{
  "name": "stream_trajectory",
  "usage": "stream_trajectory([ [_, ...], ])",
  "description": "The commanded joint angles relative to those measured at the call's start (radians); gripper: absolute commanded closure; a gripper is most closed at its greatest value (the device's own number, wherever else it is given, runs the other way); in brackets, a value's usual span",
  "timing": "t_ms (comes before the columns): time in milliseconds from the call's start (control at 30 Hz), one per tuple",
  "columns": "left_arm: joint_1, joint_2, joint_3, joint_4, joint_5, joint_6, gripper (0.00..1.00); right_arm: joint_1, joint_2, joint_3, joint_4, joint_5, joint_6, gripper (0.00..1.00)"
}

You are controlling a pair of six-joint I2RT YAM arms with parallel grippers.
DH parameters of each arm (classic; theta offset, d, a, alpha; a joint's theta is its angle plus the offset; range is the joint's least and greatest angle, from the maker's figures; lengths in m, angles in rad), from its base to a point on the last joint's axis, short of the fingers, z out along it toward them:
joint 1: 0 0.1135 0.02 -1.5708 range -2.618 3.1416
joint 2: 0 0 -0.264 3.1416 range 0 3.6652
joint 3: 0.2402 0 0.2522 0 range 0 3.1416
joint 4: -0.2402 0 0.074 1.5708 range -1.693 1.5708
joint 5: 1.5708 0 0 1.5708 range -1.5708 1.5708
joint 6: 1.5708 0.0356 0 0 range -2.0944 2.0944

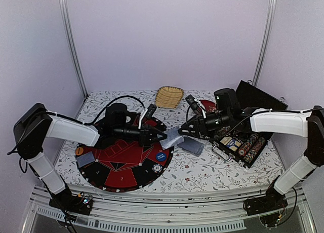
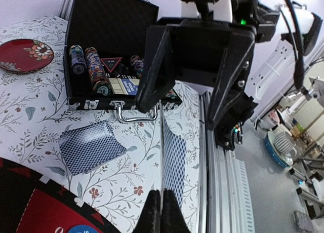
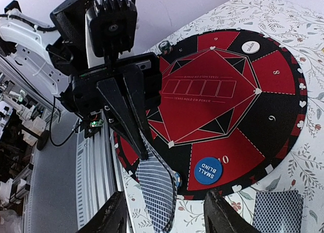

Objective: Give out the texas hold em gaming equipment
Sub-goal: Pass from the right arm to the left, then pass from the left arm to the right

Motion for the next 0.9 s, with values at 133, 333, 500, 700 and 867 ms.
stream_trajectory([
  [133,-0.024,0.033,0.164,-0.303,0.065,0.224,1.0,-0.005,0.026,0.083,-0.16,-0.059,-0.195,0.52],
  [333,-0.026,0.09,0.225,-0.325,0.11,0.224,1.0,-0.005,0.067,0.099,-0.169,-0.039,-0.203,0.8],
  [500,-0.026,0.087,0.235,-0.363,-0.006,0.214,0.82,-0.01,0.015,0.052,-0.098,0.094,-0.126,0.98],
  [700,0.031,0.074,0.222,-0.433,-0.257,0.126,0.45,-0.099,0.018,-0.054,-0.011,0.335,0.231,0.98],
  [867,0.046,0.049,0.201,-0.468,-0.32,0.127,0.42,-0.117,0.041,-0.137,0.161,0.379,0.445,0.98],
])
